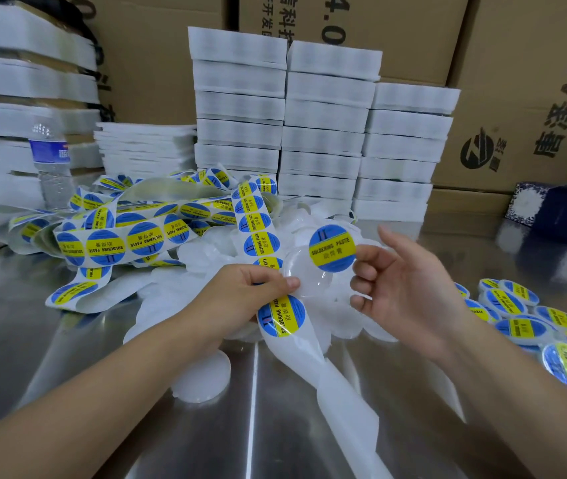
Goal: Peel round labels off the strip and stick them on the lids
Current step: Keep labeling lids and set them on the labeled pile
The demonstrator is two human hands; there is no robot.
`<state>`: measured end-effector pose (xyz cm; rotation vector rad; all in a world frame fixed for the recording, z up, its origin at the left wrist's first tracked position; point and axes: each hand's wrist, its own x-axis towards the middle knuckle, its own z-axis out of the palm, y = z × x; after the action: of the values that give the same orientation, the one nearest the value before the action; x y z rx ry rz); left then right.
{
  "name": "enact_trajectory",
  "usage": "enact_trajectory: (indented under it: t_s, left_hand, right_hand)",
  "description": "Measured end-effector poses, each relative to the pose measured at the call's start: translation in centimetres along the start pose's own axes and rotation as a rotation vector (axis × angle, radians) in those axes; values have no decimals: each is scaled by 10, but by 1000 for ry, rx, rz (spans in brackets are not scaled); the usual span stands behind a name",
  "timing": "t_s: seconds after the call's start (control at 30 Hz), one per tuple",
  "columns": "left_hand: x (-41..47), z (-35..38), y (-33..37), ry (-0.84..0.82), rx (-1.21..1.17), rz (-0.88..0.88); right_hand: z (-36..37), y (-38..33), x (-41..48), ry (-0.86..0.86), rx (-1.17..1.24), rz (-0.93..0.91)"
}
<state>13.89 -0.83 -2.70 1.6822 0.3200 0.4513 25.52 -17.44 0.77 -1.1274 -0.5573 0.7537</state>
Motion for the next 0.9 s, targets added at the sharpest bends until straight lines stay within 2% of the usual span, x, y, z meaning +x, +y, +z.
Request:
enact_trajectory:
  t_s: [0.33, 0.9]
  left_hand:
    - [-3, 1, 3, -51, -27, 13]
    - [-2, 1, 3, -47, -64, 2]
  right_hand:
    - [2, 8, 3, -18, -124, 96]
    - [1, 11, 3, 16, -154, 111]
